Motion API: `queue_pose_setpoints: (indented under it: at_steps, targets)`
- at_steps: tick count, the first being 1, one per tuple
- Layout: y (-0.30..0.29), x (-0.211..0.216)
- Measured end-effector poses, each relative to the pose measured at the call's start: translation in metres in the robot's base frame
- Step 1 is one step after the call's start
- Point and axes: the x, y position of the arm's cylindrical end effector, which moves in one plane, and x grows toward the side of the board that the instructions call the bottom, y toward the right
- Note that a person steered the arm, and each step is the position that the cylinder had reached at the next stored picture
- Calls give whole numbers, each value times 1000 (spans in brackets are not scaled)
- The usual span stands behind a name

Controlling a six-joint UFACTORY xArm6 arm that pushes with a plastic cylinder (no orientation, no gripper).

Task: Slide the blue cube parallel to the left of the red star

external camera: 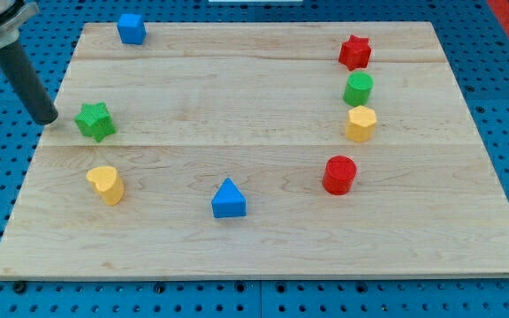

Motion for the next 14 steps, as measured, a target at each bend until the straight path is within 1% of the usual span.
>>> queue_pose_setpoints:
  at_steps: [1, 2, 4, 5, 6, 7, 8, 9, 10, 11, 12, 13, 14]
  targets:
    - [34, -1]
    - [-4, -52]
    - [-5, -202]
    - [10, -208]
    - [100, -200]
    - [100, -123]
    - [130, -87]
    - [221, -156]
    - [250, -206]
    - [177, -205]
    - [119, -177]
    - [109, -166]
    - [88, -166]
